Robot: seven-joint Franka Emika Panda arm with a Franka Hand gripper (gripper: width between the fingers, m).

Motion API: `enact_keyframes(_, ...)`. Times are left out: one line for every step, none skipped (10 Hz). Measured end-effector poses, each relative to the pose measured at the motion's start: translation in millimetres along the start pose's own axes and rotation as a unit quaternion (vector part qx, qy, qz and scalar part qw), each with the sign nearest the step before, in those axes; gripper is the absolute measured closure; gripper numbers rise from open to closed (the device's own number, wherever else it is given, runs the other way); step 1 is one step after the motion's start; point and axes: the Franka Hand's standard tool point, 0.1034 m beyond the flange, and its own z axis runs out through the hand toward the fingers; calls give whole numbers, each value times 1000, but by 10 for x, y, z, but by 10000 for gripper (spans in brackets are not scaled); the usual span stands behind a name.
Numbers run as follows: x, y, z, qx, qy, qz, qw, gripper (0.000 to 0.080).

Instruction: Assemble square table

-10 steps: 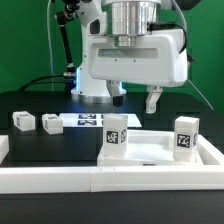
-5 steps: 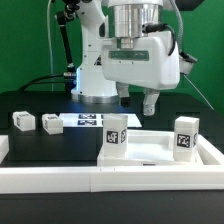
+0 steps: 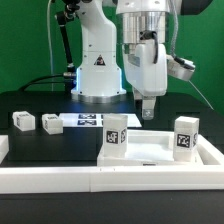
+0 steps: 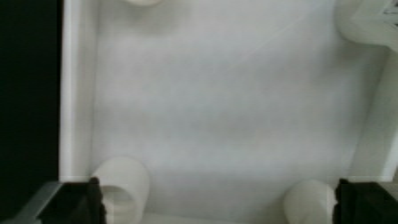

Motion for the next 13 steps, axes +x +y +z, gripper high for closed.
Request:
enact_keyframes(-18, 9, 11, -1, -3, 31, 1000, 150)
enact_keyframes(-34, 17, 19, -1, -6, 53, 999, 150)
enact_keyframes(-35, 44, 33, -2, -6, 57, 998, 150)
enact_keyframes(-55, 105, 64, -4, -4, 54, 999, 150)
enact_keyframes(-89, 190, 109, -8, -1, 49, 999, 150)
enact_keyframes(-131, 292, 169, -14, 3, 42, 999, 150)
enact_keyframes(-151, 348, 221, -17, 6, 37, 999, 150)
enact_keyframes(-170, 415, 302, -20, 12, 32, 999, 150)
enact_keyframes(-192, 491, 398, -27, 19, 25, 999, 150)
enact_keyframes(-196, 522, 451, -31, 23, 21, 999, 150)
enact_keyframes(-180, 540, 491, -35, 25, 18, 999, 150)
enact_keyframes(-167, 553, 517, -37, 27, 16, 999, 150)
enact_keyframes(-158, 568, 542, -39, 29, 16, 999, 150)
